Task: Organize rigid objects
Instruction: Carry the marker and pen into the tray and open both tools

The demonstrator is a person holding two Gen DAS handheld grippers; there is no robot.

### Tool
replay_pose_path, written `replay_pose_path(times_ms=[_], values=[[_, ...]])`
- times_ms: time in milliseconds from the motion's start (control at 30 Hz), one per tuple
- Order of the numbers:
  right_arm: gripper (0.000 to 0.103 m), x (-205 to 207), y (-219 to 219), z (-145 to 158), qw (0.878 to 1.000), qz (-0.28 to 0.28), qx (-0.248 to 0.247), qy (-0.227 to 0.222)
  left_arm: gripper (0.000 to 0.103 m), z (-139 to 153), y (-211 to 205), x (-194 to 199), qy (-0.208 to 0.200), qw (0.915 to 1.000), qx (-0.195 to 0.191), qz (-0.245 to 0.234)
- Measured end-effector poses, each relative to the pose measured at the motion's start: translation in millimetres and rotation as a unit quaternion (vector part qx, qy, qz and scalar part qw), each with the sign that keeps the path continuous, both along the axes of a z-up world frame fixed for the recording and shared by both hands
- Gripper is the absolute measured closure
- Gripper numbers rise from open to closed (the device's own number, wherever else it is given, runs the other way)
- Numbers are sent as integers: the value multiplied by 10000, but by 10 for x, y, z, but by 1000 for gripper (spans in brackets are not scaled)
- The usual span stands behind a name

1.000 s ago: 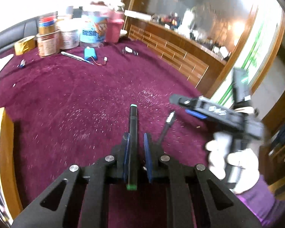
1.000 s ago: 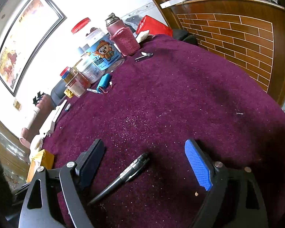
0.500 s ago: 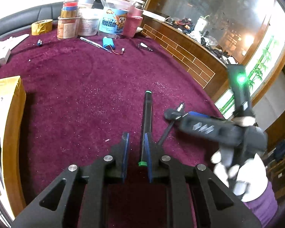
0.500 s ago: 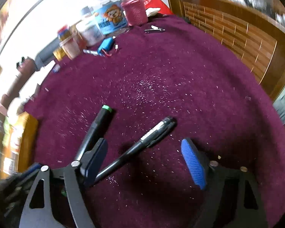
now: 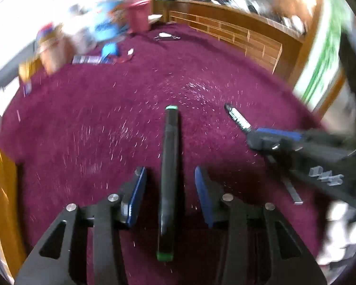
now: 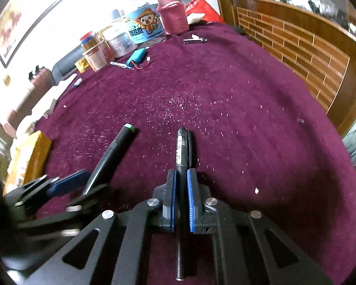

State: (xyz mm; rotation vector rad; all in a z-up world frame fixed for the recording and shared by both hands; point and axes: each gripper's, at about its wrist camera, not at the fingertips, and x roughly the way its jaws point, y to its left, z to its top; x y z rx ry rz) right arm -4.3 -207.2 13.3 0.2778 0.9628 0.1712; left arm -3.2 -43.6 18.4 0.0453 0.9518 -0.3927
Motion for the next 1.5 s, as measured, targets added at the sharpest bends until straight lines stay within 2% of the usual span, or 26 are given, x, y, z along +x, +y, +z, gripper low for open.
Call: replay_pose_path(times_ms=[33, 67, 100, 167, 267, 300, 400, 467, 567, 667, 733, 867, 1033, 1200, 1300, 1367, 1433, 1500], values=[[95, -15, -36, -3, 9997, 40, 230, 11, 79, -31, -103, 29, -41, 9995, 284, -113], [95, -58, -59, -4, 9992, 77, 395, 16, 91, -49, -245, 15, -311, 9964, 750, -256], [95, -81, -75, 0, 9986, 104, 512, 15, 91, -44, -295, 1, -425, 9952, 820, -322], [95, -138, -90, 27, 9975, 161, 682, -47, 92, -12, -289, -1, -229, 9968, 649, -409], [95, -228, -64, 106, 9961, 246, 823, -187, 91, 24, -177, -74, -260, 9970, 607, -392], [95, -247, -47, 130, 9957, 268, 854, -217, 91, 46, -89, -114, -252, 9979, 490, -330], [95, -287, 66, 203, 9934, 438, 1033, -249, 91, 146, 231, -223, -187, 9996, -183, -100], [95, -314, 194, 261, 9918, 591, 1104, -259, 91, 238, 475, -329, -164, 9976, -665, 79], [95, -356, 447, 353, 9887, 869, 1186, -278, 91, 374, 817, -528, -247, 9926, -1139, 337], [95, -410, 752, 424, 9845, 1188, 1266, -263, 91, 528, 1256, -778, -376, 9823, -1721, 643], [95, -447, 1024, 476, 9797, 1475, 1332, -265, 91, 606, 1579, -970, -484, 9724, -2106, 882], [95, -563, 1690, 588, 9643, 2207, 1445, -228, 91, 636, 2119, -1292, -557, 9566, -2526, 1339], [95, -649, 2463, 536, 9443, 2942, 1473, 86, 91, 434, 2653, -1581, -360, 9414, -2705, 1982], [95, -736, 3075, 284, 9337, 3320, 1256, 464, 90, 67, 2968, -1637, 121, 9239, -2835, 2568], [95, -765, 3285, 175, 9354, 3339, 1041, 527, 87, 132, 2931, -1667, -81, 9285, -2591, 2659], [95, -753, 3337, 128, 9363, 3313, 1011, 569, 87, 141, 2924, -1666, -124, 9277, -2518, 2753], [95, -724, 3357, 98, 9390, 3250, 951, 603, 77, 124, 2946, -1661, -87, 9259, -2524, 2811], [95, -719, 3380, 85, 9423, 3199, 814, 565, 61, 152, 2981, -1720, -147, 9241, -2584, 2811]])
